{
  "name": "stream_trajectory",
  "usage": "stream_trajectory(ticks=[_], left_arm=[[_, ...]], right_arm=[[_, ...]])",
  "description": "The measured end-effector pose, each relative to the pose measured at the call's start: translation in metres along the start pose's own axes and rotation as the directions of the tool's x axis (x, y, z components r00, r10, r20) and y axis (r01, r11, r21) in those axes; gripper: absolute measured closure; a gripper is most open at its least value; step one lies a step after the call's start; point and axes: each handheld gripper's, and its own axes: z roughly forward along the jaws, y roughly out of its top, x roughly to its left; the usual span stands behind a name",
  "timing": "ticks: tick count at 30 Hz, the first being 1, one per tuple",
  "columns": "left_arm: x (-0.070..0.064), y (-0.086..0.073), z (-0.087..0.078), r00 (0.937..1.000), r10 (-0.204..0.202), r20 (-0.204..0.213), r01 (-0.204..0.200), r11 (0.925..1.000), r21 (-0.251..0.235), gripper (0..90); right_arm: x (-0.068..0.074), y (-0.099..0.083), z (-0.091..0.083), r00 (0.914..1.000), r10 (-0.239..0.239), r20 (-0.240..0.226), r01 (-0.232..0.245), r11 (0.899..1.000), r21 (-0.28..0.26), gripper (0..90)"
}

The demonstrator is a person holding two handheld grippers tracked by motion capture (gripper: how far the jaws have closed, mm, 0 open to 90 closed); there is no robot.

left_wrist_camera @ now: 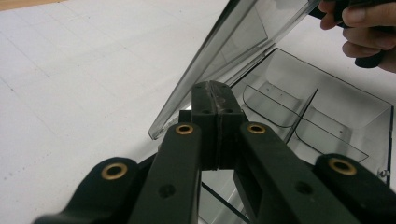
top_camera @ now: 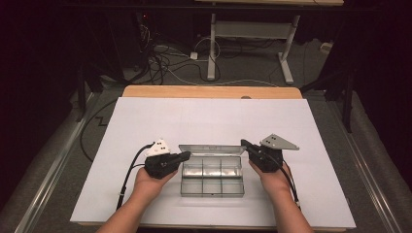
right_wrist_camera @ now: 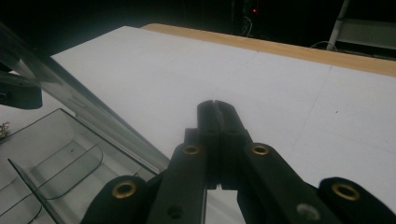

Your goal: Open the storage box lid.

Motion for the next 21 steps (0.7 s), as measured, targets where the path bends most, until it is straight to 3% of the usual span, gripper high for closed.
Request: stream_trajectory(ticks=[21], left_arm=[[0.008, 0.004, 0.006, 0.9998, -0.018, -0.014, 0.017, 0.9998, -0.012, 87.3]], right_arm=[[-0.003, 0.013, 0.008, 0.9998, 0.011, -0.019, -0.012, 1.000, -0.027, 90.0]])
